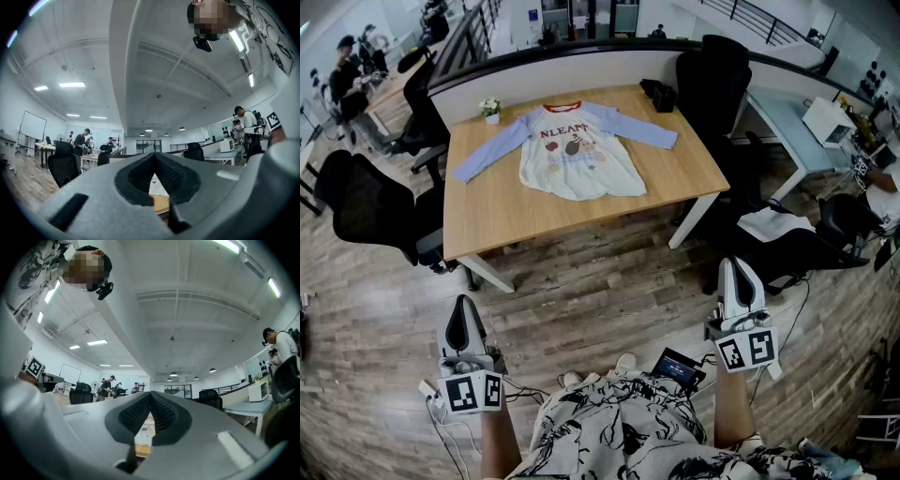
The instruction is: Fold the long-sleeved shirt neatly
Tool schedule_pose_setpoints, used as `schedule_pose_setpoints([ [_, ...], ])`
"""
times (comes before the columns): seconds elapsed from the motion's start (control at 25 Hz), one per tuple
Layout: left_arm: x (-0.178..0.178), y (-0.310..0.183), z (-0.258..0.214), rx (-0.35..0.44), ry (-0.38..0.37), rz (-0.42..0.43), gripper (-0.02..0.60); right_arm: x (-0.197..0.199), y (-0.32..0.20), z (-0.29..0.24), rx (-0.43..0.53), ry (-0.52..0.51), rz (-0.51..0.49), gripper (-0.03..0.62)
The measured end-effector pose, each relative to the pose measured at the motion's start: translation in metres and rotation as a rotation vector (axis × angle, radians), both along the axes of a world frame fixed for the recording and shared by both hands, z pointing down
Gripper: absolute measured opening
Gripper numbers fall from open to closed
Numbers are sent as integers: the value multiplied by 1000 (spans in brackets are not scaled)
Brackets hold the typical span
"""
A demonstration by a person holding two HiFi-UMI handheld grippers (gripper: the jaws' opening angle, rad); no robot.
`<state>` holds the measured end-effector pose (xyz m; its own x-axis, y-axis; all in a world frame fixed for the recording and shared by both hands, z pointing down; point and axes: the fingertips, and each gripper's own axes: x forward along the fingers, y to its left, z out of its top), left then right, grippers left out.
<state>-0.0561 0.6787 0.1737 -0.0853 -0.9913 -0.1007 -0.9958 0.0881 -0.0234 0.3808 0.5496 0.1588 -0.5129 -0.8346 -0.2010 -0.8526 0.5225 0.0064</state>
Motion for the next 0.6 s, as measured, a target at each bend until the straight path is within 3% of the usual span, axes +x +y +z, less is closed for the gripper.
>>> schedule_pose_setpoints([
  [0.24, 2, -1, 2, 4, 59, 29, 2, -7, 2, -1, -6, -4, -33, -8],
  [0.6, 12, -1, -2, 12, 10, 49, 0, -7, 3, 3, -23, -9, -24, -6],
])
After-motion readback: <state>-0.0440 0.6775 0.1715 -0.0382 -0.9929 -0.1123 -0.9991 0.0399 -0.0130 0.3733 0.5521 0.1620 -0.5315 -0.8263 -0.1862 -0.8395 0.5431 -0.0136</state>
